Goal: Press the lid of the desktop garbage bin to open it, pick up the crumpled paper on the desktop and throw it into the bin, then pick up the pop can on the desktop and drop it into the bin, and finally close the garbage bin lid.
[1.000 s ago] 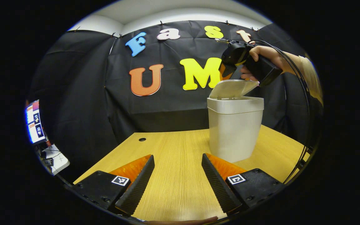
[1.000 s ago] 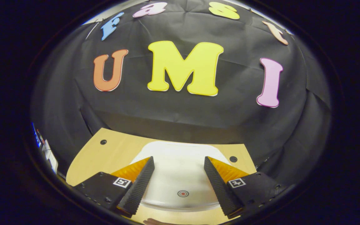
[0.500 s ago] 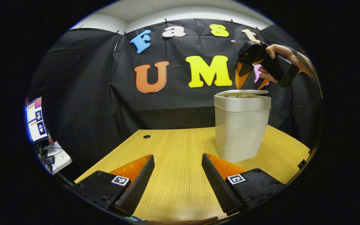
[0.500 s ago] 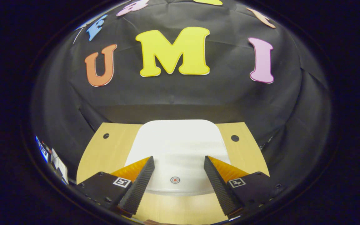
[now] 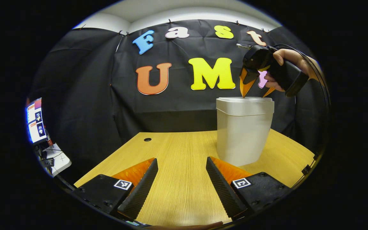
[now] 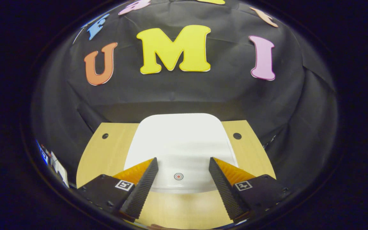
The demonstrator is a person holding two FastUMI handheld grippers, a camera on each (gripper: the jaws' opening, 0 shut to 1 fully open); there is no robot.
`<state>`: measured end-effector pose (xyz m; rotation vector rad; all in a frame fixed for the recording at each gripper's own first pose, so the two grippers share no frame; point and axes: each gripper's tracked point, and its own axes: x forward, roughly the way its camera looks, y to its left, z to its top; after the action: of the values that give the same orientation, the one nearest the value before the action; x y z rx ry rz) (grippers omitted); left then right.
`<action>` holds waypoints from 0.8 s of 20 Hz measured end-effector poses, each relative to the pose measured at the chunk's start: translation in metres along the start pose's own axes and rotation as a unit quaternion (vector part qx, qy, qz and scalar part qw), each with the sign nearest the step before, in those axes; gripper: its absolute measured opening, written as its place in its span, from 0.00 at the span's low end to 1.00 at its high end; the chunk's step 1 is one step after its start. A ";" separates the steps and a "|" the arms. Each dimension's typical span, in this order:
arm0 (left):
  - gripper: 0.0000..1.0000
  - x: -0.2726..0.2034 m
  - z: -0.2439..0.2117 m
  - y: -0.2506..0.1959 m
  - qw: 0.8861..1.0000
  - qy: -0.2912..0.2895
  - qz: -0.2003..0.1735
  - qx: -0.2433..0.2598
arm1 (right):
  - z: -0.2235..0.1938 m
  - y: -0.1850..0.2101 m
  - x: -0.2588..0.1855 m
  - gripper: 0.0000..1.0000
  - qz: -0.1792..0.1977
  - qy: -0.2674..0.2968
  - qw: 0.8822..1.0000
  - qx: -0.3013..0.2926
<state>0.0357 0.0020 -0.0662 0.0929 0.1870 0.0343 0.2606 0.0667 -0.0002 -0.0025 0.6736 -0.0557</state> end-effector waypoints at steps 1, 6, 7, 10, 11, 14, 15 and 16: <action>0.98 0.000 0.000 -0.001 1.000 0.000 0.000 0.003 | 0.001 0.000 0.000 0.99 0.001 -0.005 1.000 0.007; 0.98 -0.003 0.007 -0.005 1.000 -0.007 0.007 0.018 | -0.007 0.000 -0.002 1.00 -0.010 -0.016 1.000 0.013; 0.98 -0.004 0.007 -0.007 1.000 -0.008 0.005 0.017 | -0.008 0.001 -0.003 0.99 -0.010 -0.014 1.000 0.010; 0.98 -0.006 0.006 -0.017 1.000 -0.008 -0.008 0.018 | -0.021 -0.001 -0.020 0.99 0.004 -0.008 1.000 0.003; 0.98 -0.006 0.006 -0.019 1.000 -0.008 -0.011 0.018 | -0.023 -0.002 -0.022 0.99 0.007 -0.007 1.000 0.001; 0.96 -0.008 0.007 -0.014 1.000 -0.009 -0.005 0.017 | -0.035 -0.004 -0.018 0.99 0.008 0.011 1.000 0.006; 0.96 -0.007 0.007 -0.012 1.000 -0.008 -0.003 0.015 | -0.036 -0.008 -0.025 0.96 0.009 0.018 1.000 -0.009; 0.96 -0.006 0.006 -0.010 1.000 -0.007 0.001 0.014 | -0.037 -0.005 -0.022 0.98 0.009 0.021 1.000 -0.003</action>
<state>0.0313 -0.0087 -0.0601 0.1213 0.1742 0.0340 0.2201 0.0630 -0.0148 -0.0008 0.7162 -0.0372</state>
